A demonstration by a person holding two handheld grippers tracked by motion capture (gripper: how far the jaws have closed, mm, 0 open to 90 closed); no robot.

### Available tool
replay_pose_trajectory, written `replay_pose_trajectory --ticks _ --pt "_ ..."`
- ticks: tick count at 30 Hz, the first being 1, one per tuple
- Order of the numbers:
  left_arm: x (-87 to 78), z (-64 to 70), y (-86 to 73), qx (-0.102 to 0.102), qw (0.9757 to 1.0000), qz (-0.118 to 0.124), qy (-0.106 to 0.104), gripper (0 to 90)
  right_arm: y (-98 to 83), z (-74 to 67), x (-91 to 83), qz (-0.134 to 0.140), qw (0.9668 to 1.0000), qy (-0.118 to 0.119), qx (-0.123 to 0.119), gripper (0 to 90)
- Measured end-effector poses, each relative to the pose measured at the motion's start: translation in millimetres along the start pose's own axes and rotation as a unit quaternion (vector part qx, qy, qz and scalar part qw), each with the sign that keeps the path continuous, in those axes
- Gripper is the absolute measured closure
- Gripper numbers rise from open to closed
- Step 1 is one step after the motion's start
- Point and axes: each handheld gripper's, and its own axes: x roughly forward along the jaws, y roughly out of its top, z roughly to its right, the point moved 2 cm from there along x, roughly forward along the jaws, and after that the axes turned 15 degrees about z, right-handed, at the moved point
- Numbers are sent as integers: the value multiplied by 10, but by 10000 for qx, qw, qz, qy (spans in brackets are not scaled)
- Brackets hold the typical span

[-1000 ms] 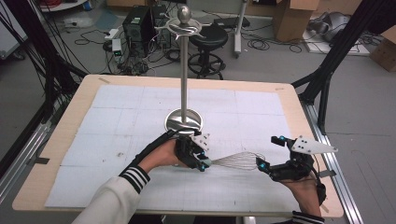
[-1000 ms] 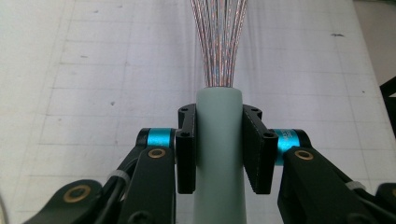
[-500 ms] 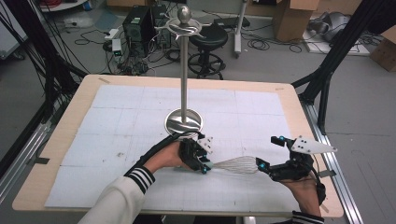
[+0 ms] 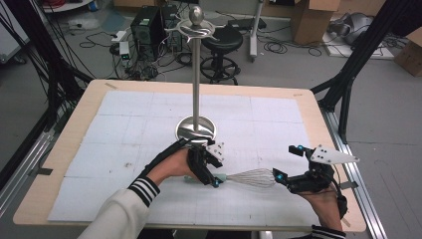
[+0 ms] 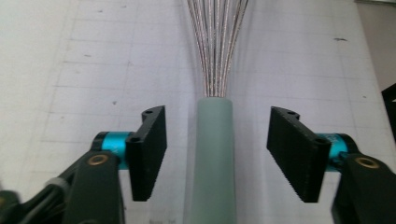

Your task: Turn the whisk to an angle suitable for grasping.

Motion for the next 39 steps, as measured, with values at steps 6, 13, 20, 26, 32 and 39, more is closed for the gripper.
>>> replay_pose_trajectory --ticks 6,13,20,26,32,39 --pt "-329 64 82 -11 9992 348 210 203 9 -8 11 -18 10000 25 -23 5" --pt "-735 179 21 -50 9982 531 279 133 23 -24 30 -35 10000 70 -46 5" --pt "-1209 245 -110 -180 9921 829 923 17 36 -33 39 -46 9999 96 -68 5" --pt "-1540 328 -298 -175 9839 1158 1351 17 45 -41 42 -58 9999 91 -84 5" --pt "-1835 430 -562 -285 9696 1701 1737 17 47 -52 68 -92 9998 124 -110 5" --pt "-2142 520 -882 -475 9549 1953 2184 17 29 -63 111 -168 9997 135 -80 5"
